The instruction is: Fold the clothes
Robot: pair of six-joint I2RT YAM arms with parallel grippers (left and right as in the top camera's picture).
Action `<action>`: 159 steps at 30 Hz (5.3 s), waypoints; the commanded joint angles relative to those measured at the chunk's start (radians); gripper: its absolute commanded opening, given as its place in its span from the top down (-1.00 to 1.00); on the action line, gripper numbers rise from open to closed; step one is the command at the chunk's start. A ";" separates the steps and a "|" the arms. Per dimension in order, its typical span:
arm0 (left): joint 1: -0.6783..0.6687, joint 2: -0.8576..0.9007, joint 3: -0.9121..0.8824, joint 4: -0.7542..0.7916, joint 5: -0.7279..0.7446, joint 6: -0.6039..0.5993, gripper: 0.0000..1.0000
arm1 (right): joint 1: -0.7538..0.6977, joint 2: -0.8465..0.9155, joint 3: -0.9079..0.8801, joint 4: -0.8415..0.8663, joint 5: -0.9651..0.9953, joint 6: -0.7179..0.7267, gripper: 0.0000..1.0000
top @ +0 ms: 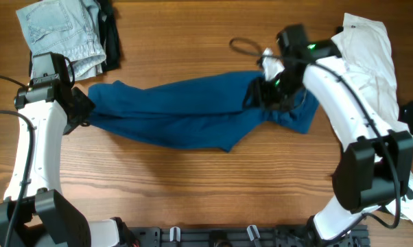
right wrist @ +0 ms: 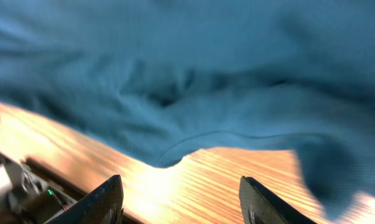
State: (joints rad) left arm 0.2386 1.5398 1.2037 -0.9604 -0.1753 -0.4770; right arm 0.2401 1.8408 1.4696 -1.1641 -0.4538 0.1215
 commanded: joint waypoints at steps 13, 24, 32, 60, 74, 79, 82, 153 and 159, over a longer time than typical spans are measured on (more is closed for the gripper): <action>0.008 -0.006 0.007 0.002 -0.016 -0.003 0.92 | 0.116 0.002 -0.362 0.475 0.237 0.277 -0.50; 0.008 -0.006 0.007 0.002 -0.017 -0.002 0.92 | 0.101 -0.273 -0.268 0.121 0.294 0.195 0.91; 0.008 -0.006 0.007 0.011 -0.017 -0.002 0.92 | 0.101 -0.124 -0.196 0.349 0.201 0.105 0.92; 0.008 -0.006 0.007 0.006 -0.017 -0.002 0.92 | 0.260 -0.010 -0.470 0.483 0.264 0.185 -0.25; 0.008 -0.006 0.007 0.006 -0.017 -0.002 0.92 | 0.138 0.002 -0.444 0.604 0.383 0.235 -0.04; 0.008 -0.006 0.007 0.005 -0.017 -0.002 0.92 | 0.140 -0.016 -0.442 0.587 0.341 0.222 0.59; 0.008 -0.006 0.007 0.006 -0.017 -0.002 0.92 | 0.139 -0.051 -0.442 0.585 0.342 0.227 0.82; 0.041 0.299 -0.007 0.187 0.278 0.230 0.92 | -0.073 0.052 -0.169 0.392 0.207 0.130 -0.03; 0.041 0.298 0.035 0.179 0.280 0.223 0.92 | -0.088 0.043 -0.131 0.406 0.248 0.140 0.92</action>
State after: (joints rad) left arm 0.2764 1.8328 1.1995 -0.7658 0.1028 -0.2451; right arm 0.1658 1.8877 1.3056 -0.7425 -0.2352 0.2501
